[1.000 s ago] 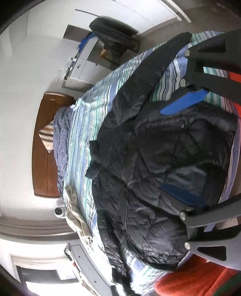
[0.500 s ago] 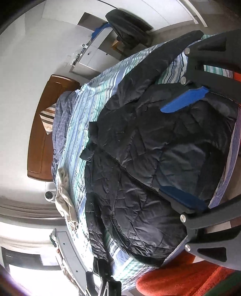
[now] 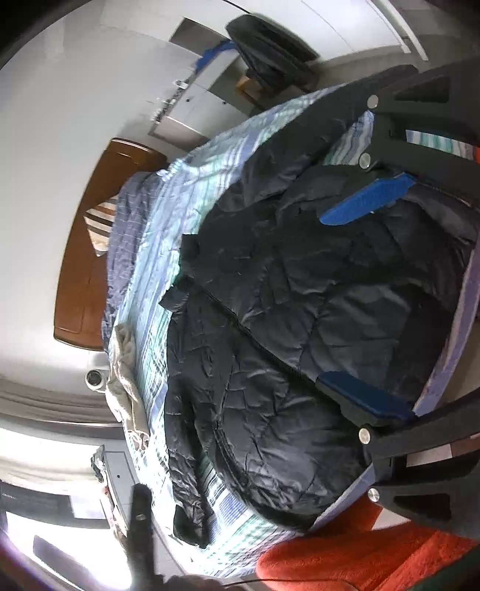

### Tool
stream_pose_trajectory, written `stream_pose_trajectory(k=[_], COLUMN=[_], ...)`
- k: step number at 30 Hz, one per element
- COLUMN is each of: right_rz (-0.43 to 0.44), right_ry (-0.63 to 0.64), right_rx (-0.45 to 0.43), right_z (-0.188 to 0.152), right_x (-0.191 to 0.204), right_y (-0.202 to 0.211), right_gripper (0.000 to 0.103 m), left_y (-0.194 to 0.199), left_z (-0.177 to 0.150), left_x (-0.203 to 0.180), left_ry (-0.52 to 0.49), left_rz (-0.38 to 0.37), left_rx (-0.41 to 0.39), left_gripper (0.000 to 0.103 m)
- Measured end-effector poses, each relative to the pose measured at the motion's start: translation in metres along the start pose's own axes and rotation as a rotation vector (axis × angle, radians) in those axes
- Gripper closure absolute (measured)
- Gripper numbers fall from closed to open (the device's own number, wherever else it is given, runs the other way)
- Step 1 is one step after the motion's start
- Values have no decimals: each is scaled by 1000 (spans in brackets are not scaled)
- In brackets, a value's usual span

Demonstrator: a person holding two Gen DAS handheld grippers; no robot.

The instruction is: Fold large clothes

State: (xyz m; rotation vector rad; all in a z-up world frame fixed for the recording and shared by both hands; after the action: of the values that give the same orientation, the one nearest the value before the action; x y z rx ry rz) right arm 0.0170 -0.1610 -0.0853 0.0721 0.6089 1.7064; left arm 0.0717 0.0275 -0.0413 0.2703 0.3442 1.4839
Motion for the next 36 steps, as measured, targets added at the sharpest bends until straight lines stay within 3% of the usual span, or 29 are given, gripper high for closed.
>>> stream_pose_trajectory(k=[3, 6, 11, 14, 16, 19, 23, 26, 27, 33, 34, 36], right_rz=[-102, -141, -202, -245, -298, -384, -457, -514, -501, -596, -603, -621], right_ry=[130, 58, -323, -676, -983, -1264, -1500, -1692, -1740, -1842, -1830, -1780], right_rx=[-34, -6, 49, -9, -87, -163, -210, -194, -200, -198, -185, -133], right_z=[2, -8, -52, -93, -138, -198, -255, -295, -303, -329, -328, -328], right_x=[-10, -45, -139, -216, -274, -329, -373, -395, -400, -424, -426, -431], right_y=[0, -1, 10, 26, 37, 38, 26, 9, 3, -6, -10, -16], right_gripper=[20, 20, 20, 20, 20, 19, 19, 20, 20, 21, 24, 60], left_y=[5, 11, 11, 6, 3, 4, 6, 4, 3, 0, 0, 0], left_z=[-6, -11, -27, -33, -31, -24, -14, -15, -16, -25, -26, -29], left_x=[3, 5, 16, 18, 13, 1, -10, -10, -9, 1, 2, 5], left_ry=[-2, -58, -101, -96, -104, -123, -127, -128, -128, -100, -94, -87], left_rz=[7, 31, 94, 98, 93, 86, 73, 74, 80, 100, 101, 108], left_rx=[25, 27, 75, 116, 122, 100, 78, 92, 97, 133, 136, 138], left_gripper=[1, 1, 1, 1, 1, 1, 1, 1, 1, 1, 1, 1])
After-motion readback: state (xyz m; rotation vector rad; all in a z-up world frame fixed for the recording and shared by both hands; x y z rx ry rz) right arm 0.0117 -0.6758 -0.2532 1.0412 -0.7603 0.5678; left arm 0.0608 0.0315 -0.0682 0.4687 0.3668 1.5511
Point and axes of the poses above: each gripper's, at about its wrist camera, not at the fingertips, and y roughly against the way its jaws point, x to its left, z to its top, the point moved 4 cm from there along -y, roughly the way its jaws point, and after that the axes turned 14 degrees about -x, right-handed, at the moved point
